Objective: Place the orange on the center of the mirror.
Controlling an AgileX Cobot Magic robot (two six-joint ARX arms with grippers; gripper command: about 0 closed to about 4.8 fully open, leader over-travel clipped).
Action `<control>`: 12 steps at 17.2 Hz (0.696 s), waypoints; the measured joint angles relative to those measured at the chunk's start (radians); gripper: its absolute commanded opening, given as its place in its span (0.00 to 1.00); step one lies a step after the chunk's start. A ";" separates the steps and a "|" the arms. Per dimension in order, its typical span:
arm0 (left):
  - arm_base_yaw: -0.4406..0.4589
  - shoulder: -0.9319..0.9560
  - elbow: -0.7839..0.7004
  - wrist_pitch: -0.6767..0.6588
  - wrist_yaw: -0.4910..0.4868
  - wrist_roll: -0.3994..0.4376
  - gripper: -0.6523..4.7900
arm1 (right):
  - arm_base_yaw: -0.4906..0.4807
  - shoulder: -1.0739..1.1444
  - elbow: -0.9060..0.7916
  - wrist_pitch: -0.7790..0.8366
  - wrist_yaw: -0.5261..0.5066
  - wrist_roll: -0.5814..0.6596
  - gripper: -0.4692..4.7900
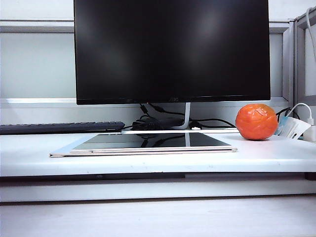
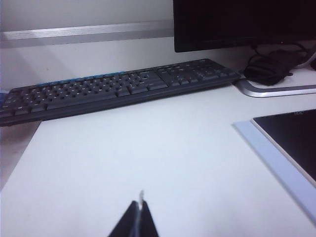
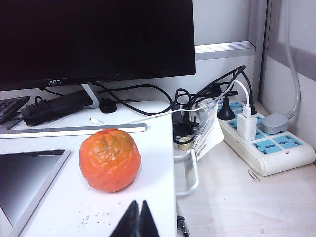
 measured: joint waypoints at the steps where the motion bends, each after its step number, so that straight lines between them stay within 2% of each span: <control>1: 0.000 0.000 0.000 0.000 0.000 0.000 0.11 | 0.000 0.000 0.000 0.000 0.000 0.000 0.09; 8: -0.004 0.000 0.000 0.000 -0.001 0.000 0.11 | 0.000 0.000 0.000 0.000 -0.003 0.012 0.09; 10: -0.136 0.000 0.000 0.000 -0.007 0.000 0.11 | 0.001 0.000 0.000 0.105 -0.126 0.118 0.09; 11: -0.195 0.000 0.000 0.000 -0.007 0.000 0.11 | 0.007 0.002 0.000 0.193 -0.162 0.130 0.09; 12: -0.298 0.000 0.000 -0.001 -0.014 0.000 0.11 | 0.020 0.005 0.021 0.218 -0.169 0.160 0.09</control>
